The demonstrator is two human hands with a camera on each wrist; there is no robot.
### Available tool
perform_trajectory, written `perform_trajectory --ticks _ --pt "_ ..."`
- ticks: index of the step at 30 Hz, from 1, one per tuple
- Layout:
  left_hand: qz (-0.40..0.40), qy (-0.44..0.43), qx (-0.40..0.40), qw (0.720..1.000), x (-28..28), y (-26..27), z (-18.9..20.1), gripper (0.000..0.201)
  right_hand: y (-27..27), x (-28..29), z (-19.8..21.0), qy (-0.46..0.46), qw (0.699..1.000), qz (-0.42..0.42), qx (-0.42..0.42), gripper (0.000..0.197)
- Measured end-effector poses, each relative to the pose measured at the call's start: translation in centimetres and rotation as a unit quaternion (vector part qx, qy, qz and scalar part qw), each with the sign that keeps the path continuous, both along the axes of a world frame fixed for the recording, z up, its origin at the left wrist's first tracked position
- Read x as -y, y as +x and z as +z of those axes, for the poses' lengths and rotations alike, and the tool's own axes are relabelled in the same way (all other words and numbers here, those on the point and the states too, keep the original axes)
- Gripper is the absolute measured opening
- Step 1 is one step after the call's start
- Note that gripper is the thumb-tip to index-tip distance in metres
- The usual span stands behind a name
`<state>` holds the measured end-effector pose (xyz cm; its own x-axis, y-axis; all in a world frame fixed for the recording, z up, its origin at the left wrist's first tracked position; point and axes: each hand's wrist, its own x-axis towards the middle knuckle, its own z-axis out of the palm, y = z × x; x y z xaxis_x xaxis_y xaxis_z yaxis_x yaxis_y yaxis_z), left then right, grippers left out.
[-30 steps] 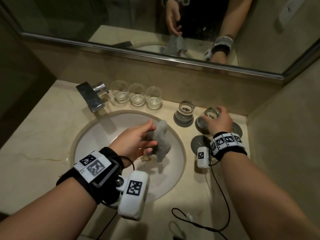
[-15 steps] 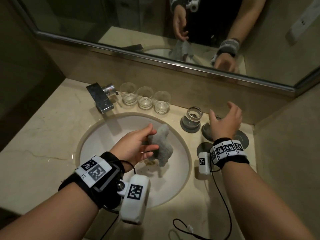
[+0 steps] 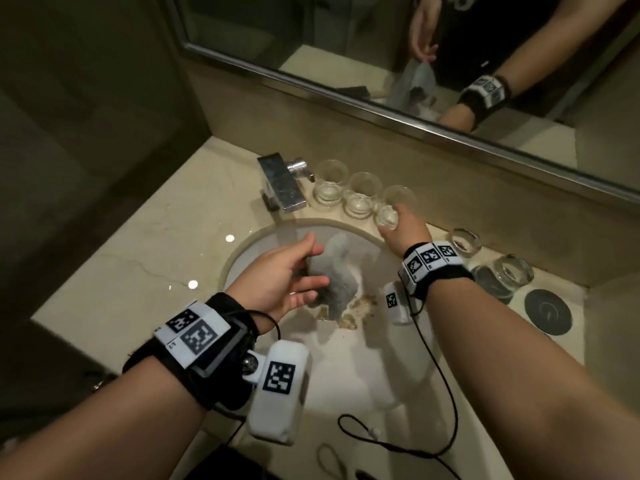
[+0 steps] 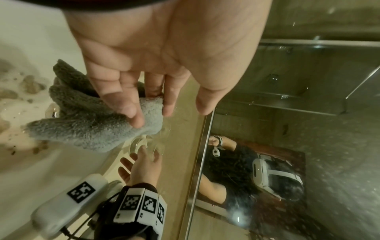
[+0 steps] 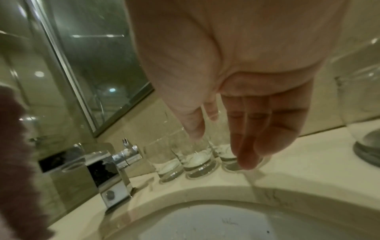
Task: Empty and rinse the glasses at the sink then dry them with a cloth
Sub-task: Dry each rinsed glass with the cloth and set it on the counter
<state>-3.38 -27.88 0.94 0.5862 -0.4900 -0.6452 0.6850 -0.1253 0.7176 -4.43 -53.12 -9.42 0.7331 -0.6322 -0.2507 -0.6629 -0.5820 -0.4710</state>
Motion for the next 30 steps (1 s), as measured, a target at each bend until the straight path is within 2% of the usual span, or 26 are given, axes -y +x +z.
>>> perform_trajectory --ticks 4,8,12,14,15,17,19,23,25,28,29,30 --pt "0.021 -0.004 0.000 1.000 -2.8 1.1 -0.1 0.035 1.6 0.2 -1.1 -0.040 0.998 -0.051 -0.018 0.034" --pt "0.034 -0.008 0.003 0.999 -5.0 2.3 -0.3 0.040 1.6 -0.3 -1.0 -0.061 0.993 -0.098 0.022 0.023" --pt "0.032 -0.023 0.002 0.999 -6.6 3.2 0.0 0.041 -1.2 -3.2 -0.3 -0.024 0.976 -0.170 0.134 0.015" --pt "0.024 -0.028 0.002 0.999 -7.1 3.7 0.3 0.041 -2.8 -5.3 0.6 0.043 0.954 -0.203 0.218 0.011" --pt "0.020 -0.031 0.002 0.999 -7.2 3.9 0.5 0.040 -3.5 -6.6 1.3 0.098 0.933 -0.220 0.266 0.010" --pt "0.011 -0.040 0.002 0.999 -7.2 4.2 1.0 0.037 -4.6 -9.2 3.0 0.223 0.868 -0.257 0.361 0.010" --pt "-0.004 -0.052 0.005 0.999 -7.1 4.5 1.6 0.034 -5.5 -11.9 4.7 0.342 0.784 -0.287 0.430 0.011" --pt "-0.035 -0.070 0.024 0.997 -6.7 5.1 2.9 0.033 -6.1 -15.9 7.0 0.548 0.581 -0.310 0.516 0.013" --pt "-0.047 -0.078 0.033 0.995 -6.4 5.4 3.6 0.033 -6.1 -17.5 8.1 0.602 0.491 -0.310 0.548 0.017" --pt "-0.061 -0.083 0.048 0.994 -6.4 5.7 4.5 0.031 -6.0 -19.5 9.4 0.656 0.374 -0.305 0.580 0.032" --pt "-0.065 -0.084 0.052 0.993 -6.5 5.8 4.8 0.031 -6.1 -20.0 9.7 0.677 0.339 -0.285 0.588 0.032" --pt "-0.070 -0.085 0.055 0.992 -6.5 5.9 5.0 0.031 -6.2 -20.4 9.8 0.693 0.313 -0.258 0.595 0.022"
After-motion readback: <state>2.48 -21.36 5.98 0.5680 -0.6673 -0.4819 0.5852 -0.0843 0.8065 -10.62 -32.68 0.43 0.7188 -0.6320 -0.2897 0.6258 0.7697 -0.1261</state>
